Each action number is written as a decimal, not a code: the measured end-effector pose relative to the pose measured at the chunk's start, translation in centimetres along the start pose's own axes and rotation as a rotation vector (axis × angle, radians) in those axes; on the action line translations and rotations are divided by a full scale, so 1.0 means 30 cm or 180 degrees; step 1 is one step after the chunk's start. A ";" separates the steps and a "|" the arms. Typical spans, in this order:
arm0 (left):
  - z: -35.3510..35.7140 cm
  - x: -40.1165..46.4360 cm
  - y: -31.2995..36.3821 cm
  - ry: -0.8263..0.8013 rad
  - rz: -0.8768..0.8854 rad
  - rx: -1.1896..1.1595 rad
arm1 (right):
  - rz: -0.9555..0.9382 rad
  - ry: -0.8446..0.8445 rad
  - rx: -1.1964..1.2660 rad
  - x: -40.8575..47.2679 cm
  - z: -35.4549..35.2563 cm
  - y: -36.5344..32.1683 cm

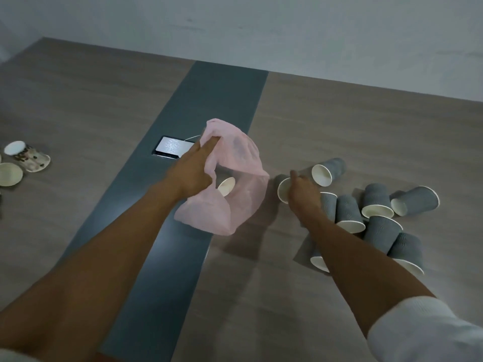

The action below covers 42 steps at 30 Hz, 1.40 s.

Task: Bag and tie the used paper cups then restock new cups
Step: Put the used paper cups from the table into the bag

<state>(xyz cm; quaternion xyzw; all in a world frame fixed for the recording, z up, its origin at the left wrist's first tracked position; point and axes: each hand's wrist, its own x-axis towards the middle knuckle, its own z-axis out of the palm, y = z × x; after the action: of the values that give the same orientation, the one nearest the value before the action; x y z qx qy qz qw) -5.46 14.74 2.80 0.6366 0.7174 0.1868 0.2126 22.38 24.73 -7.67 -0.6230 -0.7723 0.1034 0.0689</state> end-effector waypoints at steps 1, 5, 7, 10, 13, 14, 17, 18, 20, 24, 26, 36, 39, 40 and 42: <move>-0.005 0.005 0.001 0.0030 -0.0061 0.0074 | 0.0383 0.0314 0.0521 0.002 -0.012 -0.020; -0.014 0.002 0.008 -0.0051 -0.0278 0.0399 | 0.1014 0.0150 0.3342 -0.015 -0.068 -0.123; -0.019 -0.002 0.007 -0.0114 -0.0276 0.0442 | 0.0766 -0.0785 0.3764 -0.027 -0.074 -0.185; -0.023 -0.011 -0.008 -0.0155 -0.0219 0.0284 | 0.0462 -0.1665 0.3736 -0.032 -0.044 -0.304; -0.021 -0.030 -0.034 -0.0148 -0.0199 0.0328 | 0.0408 -0.2056 0.4100 -0.022 -0.006 -0.412; -0.017 -0.033 -0.040 -0.0124 -0.0227 0.0302 | 0.0497 -0.1985 0.4077 -0.018 -0.002 -0.422; -0.015 -0.040 -0.067 -0.0057 -0.0289 0.0175 | 0.0619 -0.1535 0.3770 -0.009 0.027 -0.403; -0.014 -0.042 -0.077 -0.0037 -0.0280 0.0096 | 0.0633 -0.1561 0.3755 -0.012 0.036 -0.390; -0.009 -0.045 -0.090 -0.0057 -0.0257 0.0002 | 0.0709 -0.1816 0.3899 -0.026 0.054 -0.384; 0.003 -0.051 -0.087 -0.0136 -0.0270 0.0026 | 0.0779 -0.1329 0.3743 -0.034 0.098 -0.465; 0.000 -0.050 -0.089 -0.0111 -0.0215 0.0018 | 0.0590 -0.0898 0.3132 -0.030 0.123 -0.513; -0.032 -0.020 -0.125 -0.0029 -0.0359 -0.0135 | 0.0549 -0.0051 0.1971 -0.044 0.131 -0.511; -0.023 -0.024 -0.142 0.0022 -0.0327 -0.0190 | 0.1632 0.0093 0.2102 -0.074 0.159 -0.410; -0.020 -0.026 -0.148 0.0022 -0.0343 -0.0200 | 0.1853 -0.0204 0.2356 -0.069 0.182 -0.390; -0.015 -0.031 -0.153 0.0022 -0.0362 -0.0248 | 0.1884 -0.0777 0.2843 -0.052 0.207 -0.362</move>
<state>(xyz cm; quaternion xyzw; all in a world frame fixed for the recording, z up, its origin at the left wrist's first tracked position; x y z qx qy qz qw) -9.44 13.28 0.76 0.5854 0.7453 0.2044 0.2450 10.95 20.55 -10.98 -0.7073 -0.4475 0.5076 0.2046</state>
